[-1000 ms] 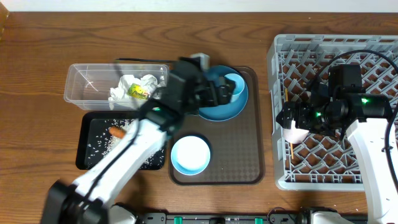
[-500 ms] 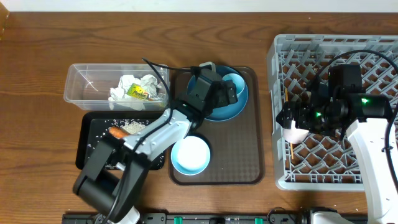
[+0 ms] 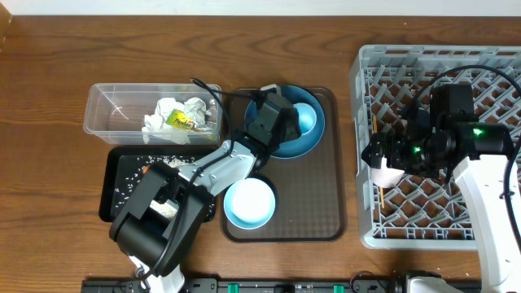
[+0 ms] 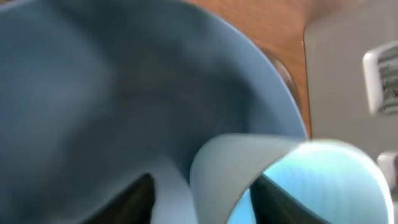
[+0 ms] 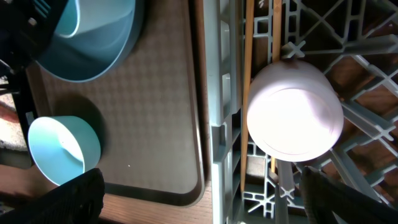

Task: Sort waste into correct bins and load items into the dishwasher rack
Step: 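Reach left gripper to the blue cup on the blue plate and grasp it, then lift the blue cup with left gripper and pass it to right gripper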

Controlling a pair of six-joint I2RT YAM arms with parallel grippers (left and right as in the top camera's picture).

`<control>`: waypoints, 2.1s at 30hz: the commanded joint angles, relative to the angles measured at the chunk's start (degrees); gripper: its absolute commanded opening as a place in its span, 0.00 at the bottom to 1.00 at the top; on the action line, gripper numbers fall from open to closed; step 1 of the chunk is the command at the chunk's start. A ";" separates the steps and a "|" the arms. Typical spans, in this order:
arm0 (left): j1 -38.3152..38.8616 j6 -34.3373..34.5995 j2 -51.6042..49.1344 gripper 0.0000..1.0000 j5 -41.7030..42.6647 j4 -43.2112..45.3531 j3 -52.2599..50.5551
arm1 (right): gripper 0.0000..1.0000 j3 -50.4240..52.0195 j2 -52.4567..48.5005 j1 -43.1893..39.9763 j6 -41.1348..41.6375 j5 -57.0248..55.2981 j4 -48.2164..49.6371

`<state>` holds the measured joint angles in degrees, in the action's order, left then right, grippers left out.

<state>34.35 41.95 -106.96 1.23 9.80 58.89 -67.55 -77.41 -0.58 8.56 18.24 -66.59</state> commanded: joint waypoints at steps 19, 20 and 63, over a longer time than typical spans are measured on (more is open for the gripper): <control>-1.05 -0.52 13.55 0.06 7.50 -7.19 -0.15 | 0.99 -1.03 -0.09 -0.15 -0.02 0.42 -0.04; -1.68 -0.57 15.17 0.06 11.13 -8.26 -0.15 | 0.99 -1.03 -0.09 -0.15 -0.04 0.42 -0.04; -16.61 -22.91 29.51 0.06 72.26 -36.76 -0.17 | 0.95 -1.03 -0.07 -0.15 -39.12 47.87 -14.47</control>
<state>17.43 20.47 -77.78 69.97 -26.83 58.76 -67.57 -77.41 -0.58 -17.85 54.26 -80.86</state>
